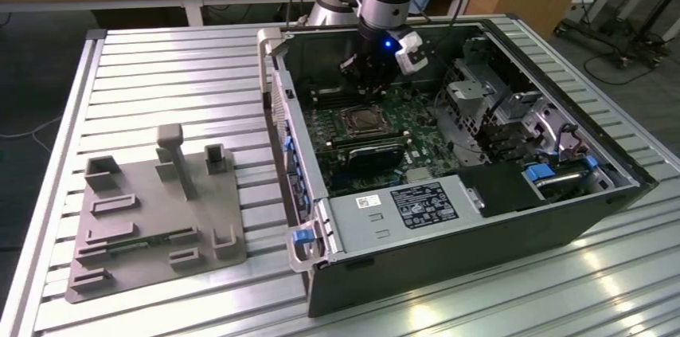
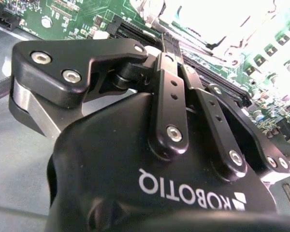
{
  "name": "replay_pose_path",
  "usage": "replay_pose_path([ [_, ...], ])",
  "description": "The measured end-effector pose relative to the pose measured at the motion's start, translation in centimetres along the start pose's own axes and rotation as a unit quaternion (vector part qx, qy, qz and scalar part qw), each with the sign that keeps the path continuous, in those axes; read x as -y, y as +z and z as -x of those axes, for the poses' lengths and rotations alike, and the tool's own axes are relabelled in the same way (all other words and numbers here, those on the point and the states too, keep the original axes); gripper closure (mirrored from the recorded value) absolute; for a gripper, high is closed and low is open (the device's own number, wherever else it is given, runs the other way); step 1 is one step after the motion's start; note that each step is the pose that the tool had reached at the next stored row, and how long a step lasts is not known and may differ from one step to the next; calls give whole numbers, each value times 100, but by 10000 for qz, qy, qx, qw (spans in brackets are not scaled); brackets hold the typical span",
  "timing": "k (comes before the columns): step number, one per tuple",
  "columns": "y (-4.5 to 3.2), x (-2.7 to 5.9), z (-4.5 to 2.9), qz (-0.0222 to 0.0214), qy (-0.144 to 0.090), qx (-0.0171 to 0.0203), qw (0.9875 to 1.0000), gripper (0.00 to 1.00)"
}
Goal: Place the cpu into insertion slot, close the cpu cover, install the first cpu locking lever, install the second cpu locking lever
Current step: 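Install the first cpu locking lever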
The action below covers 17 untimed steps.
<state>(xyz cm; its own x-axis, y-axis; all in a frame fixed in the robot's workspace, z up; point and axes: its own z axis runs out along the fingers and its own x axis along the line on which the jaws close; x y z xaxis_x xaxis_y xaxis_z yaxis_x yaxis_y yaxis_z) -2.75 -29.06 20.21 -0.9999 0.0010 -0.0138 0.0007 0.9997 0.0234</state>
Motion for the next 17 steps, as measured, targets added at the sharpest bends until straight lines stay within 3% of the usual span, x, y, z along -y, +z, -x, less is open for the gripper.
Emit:
replay_pose_path([
  [10, 36, 2, -1, -52, -1, -1, 10000, 90],
  [17, 7, 0, 0, -55, -1, 0, 10000, 90],
])
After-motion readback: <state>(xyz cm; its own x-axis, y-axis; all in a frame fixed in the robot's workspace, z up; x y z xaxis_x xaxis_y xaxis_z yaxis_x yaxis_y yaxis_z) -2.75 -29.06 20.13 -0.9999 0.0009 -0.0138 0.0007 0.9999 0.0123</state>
